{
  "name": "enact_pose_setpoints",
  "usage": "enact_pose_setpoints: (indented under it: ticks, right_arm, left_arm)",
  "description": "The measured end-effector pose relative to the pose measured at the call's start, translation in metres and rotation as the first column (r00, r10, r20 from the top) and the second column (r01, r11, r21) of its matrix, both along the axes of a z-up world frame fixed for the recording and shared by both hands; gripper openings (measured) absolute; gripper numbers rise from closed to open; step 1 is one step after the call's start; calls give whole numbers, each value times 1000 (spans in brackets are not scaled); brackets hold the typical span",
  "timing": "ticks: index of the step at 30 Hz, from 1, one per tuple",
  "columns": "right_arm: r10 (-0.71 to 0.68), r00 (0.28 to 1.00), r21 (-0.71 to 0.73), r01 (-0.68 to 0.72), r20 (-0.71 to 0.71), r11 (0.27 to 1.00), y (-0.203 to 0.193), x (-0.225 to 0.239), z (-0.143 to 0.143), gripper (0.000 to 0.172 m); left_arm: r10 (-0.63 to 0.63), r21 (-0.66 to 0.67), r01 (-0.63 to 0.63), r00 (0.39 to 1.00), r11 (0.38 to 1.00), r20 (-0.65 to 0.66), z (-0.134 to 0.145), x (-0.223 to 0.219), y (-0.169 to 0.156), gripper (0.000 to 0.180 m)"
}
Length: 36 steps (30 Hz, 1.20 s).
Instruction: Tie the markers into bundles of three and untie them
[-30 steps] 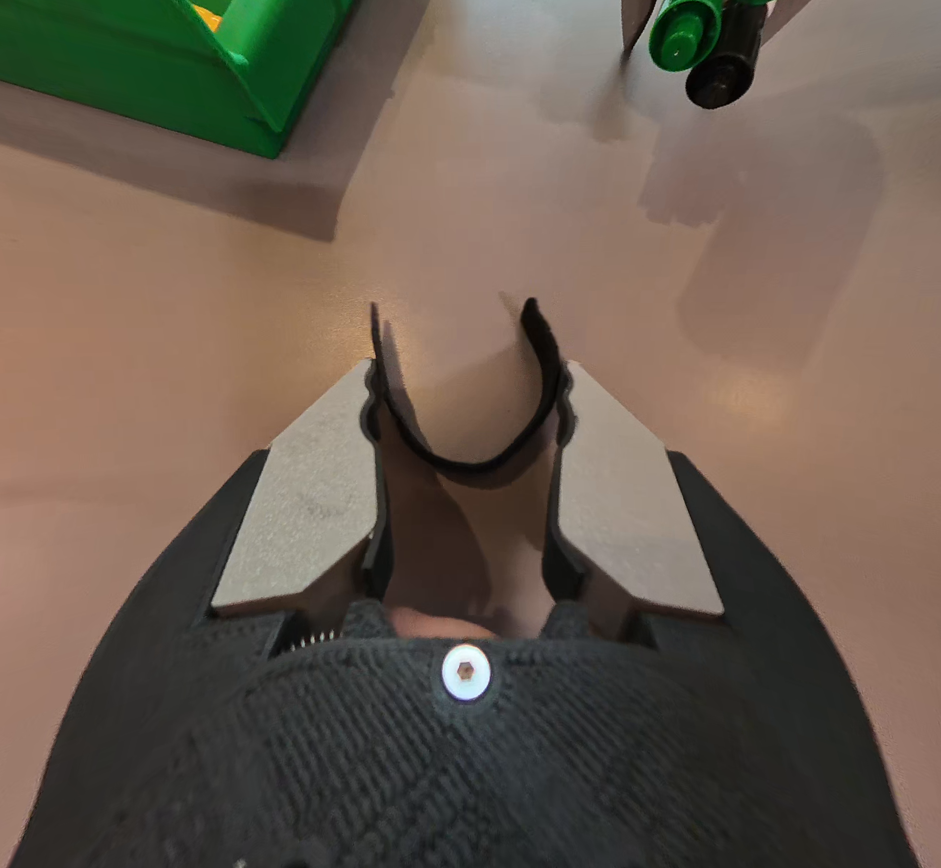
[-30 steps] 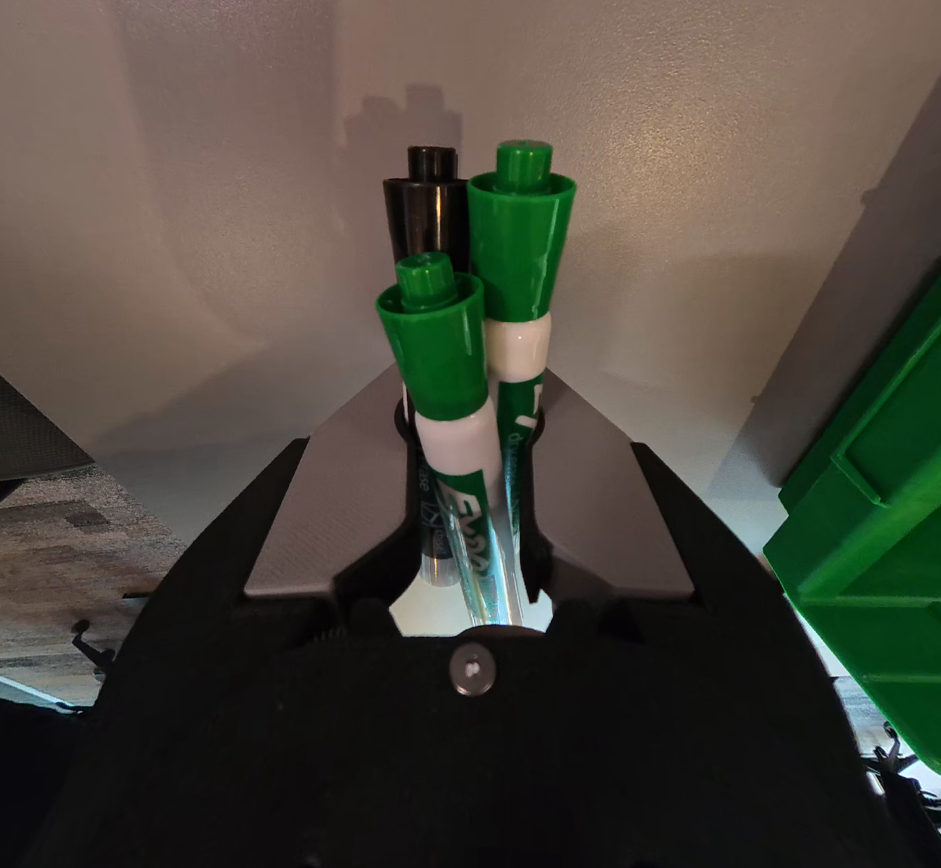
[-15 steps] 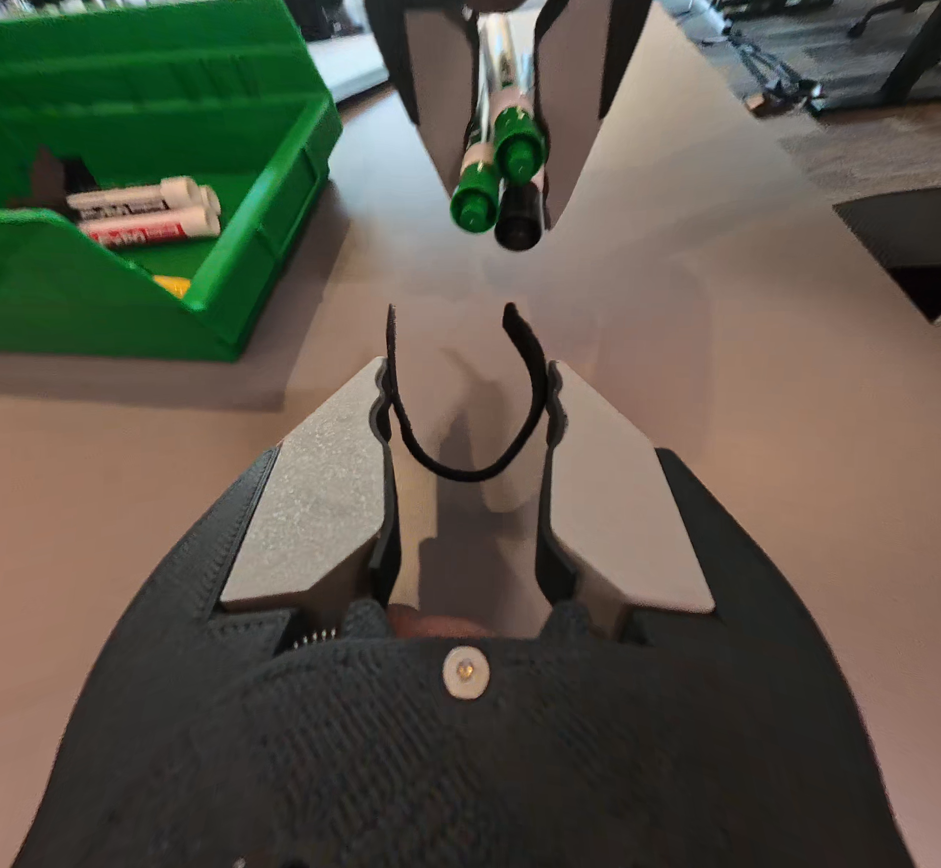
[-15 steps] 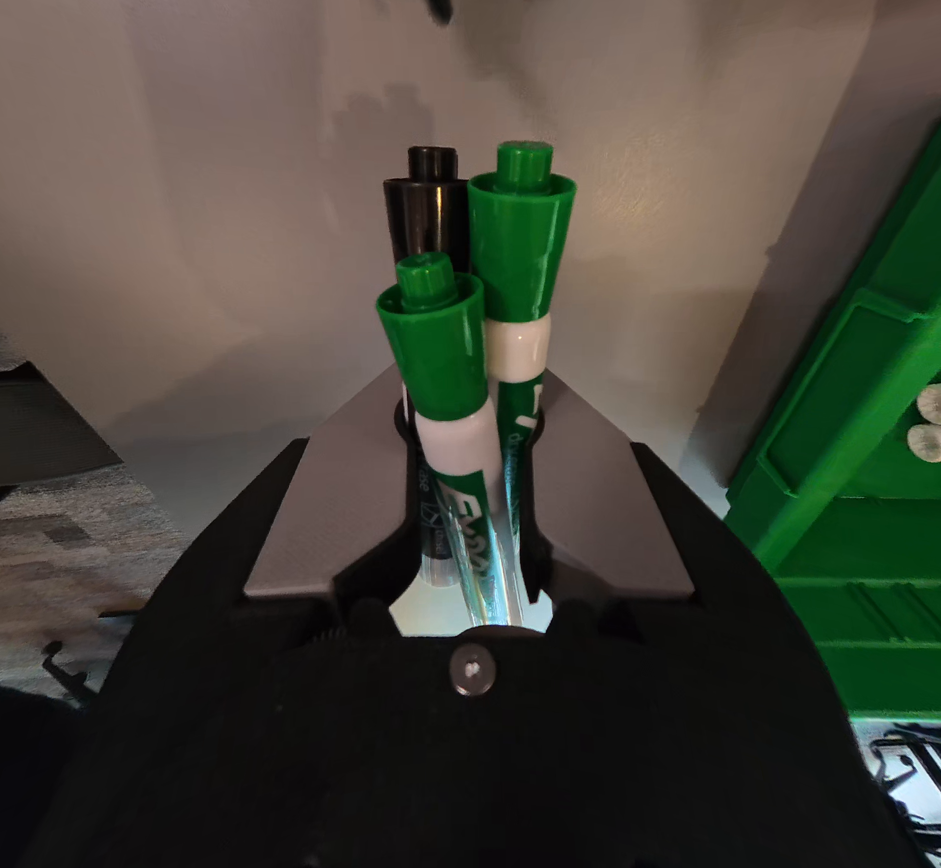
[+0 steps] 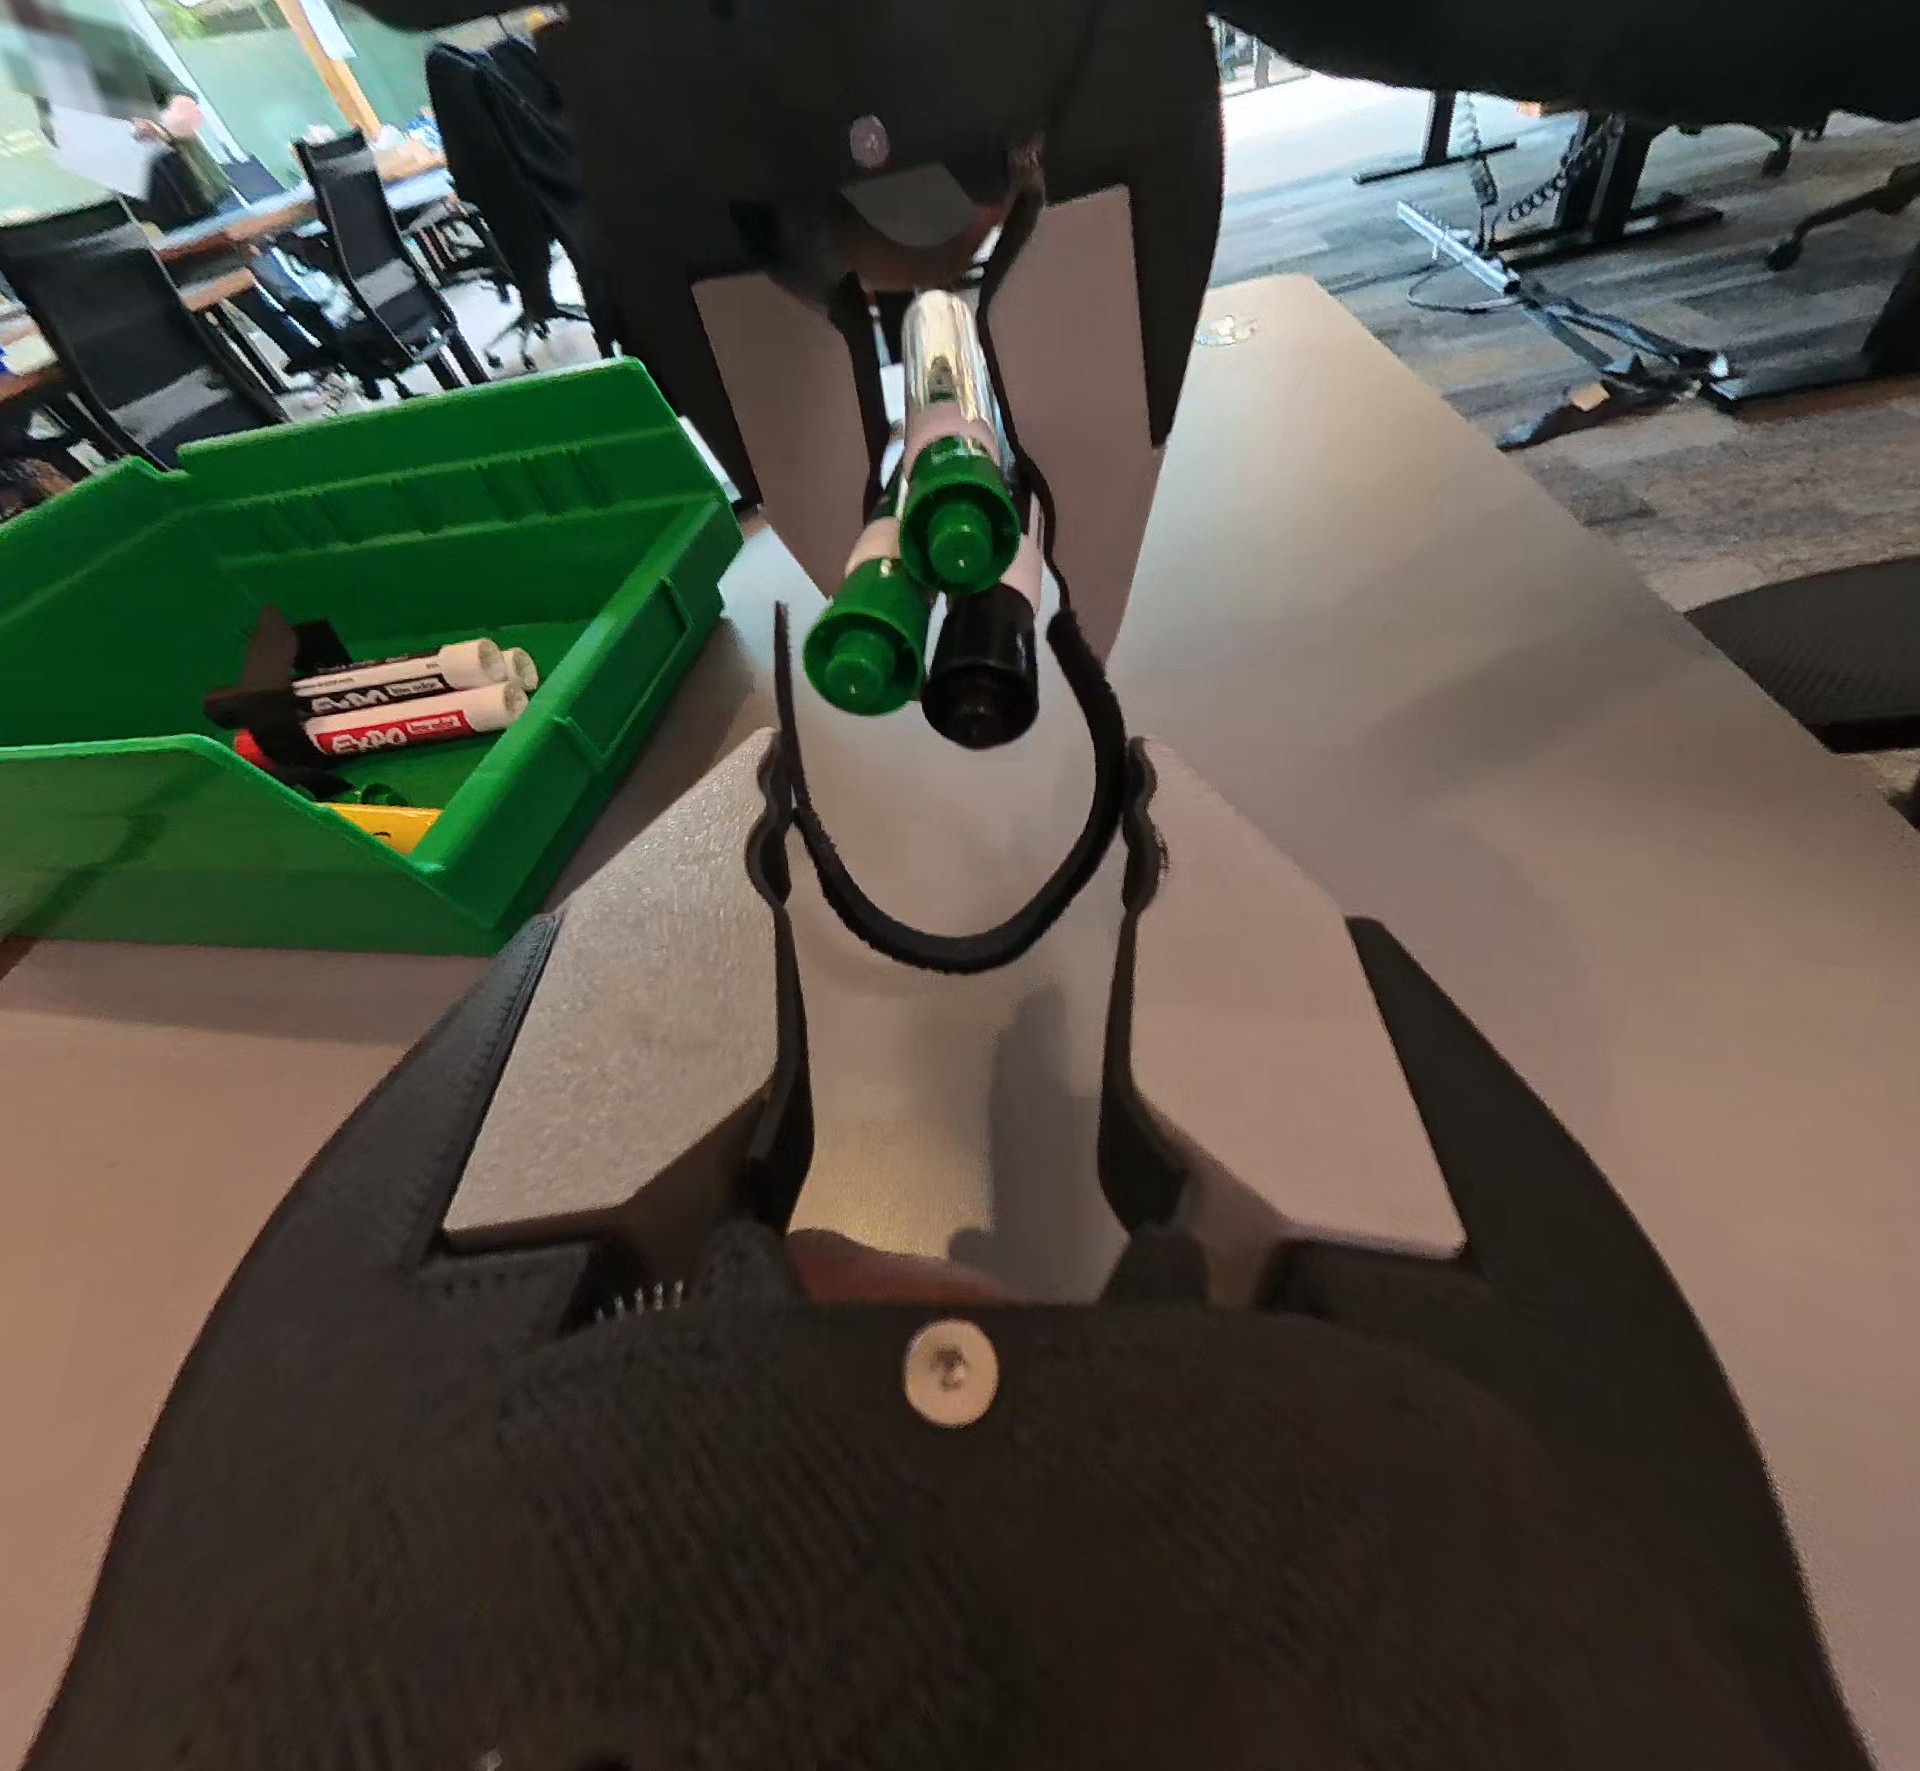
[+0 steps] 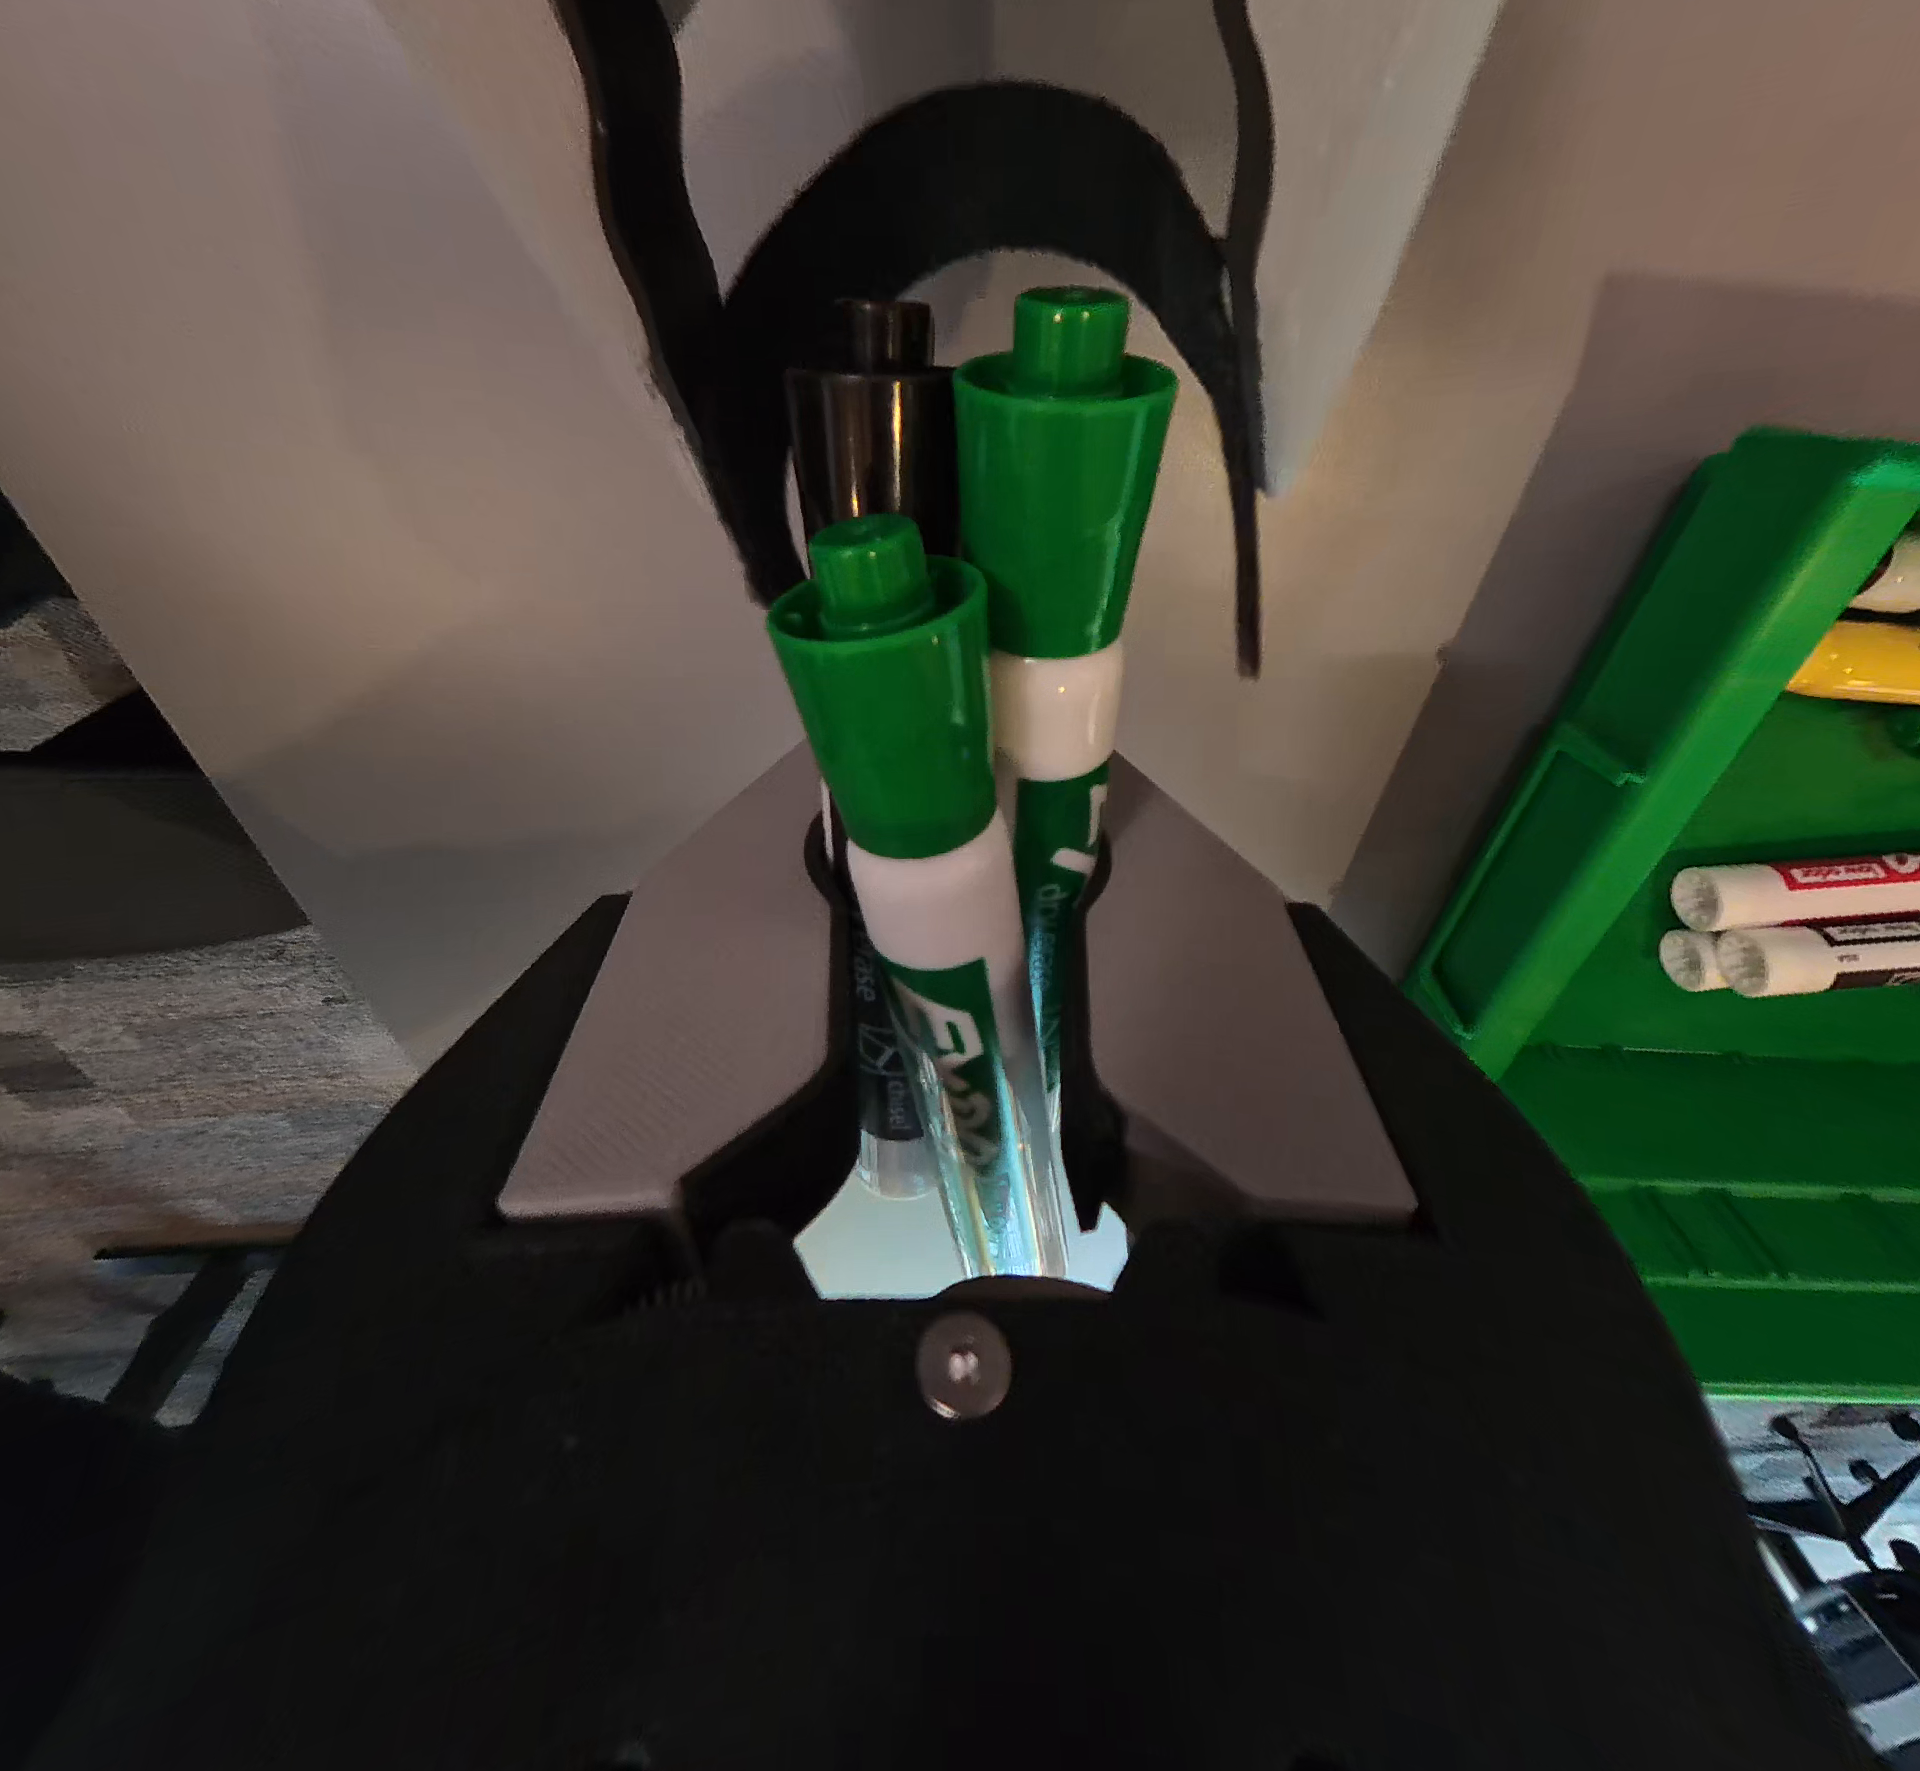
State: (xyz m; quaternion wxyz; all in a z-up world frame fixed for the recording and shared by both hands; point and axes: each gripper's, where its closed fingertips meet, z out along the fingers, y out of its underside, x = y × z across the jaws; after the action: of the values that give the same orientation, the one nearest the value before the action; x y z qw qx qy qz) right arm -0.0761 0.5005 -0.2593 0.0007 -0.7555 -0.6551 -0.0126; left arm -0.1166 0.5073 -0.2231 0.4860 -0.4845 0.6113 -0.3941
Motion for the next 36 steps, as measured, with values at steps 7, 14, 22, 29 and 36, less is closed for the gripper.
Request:
enact_pose_setpoints:
  ticks: [7,14,22,29,36]
  right_arm:
    - [34,999,-21,-34,21,999,-3,-12,0,37]
    - [62,997,-36,-60,36,998,-5,-21,-2,37]
    - [75,996,-43,-74,44,996,-7,-28,-4,37]
    - [70,995,-52,-66,64,996,-7,-25,-8,38]
    - [69,995,-49,-65,75,997,-7,-23,-9,37]
  left_arm:
    - [-30,27,27,995,999,97,13,2,-11,60]
    - [-28,52,18,979,998,200,26,-3,-14,58]
    - [-22,63,7,973,998,231,30,-3,-16,56]
    - [-13,74,-5,968,997,249,32,-3,-17,51]
    - [-2,68,-15,970,998,243,31,-3,-16,45]
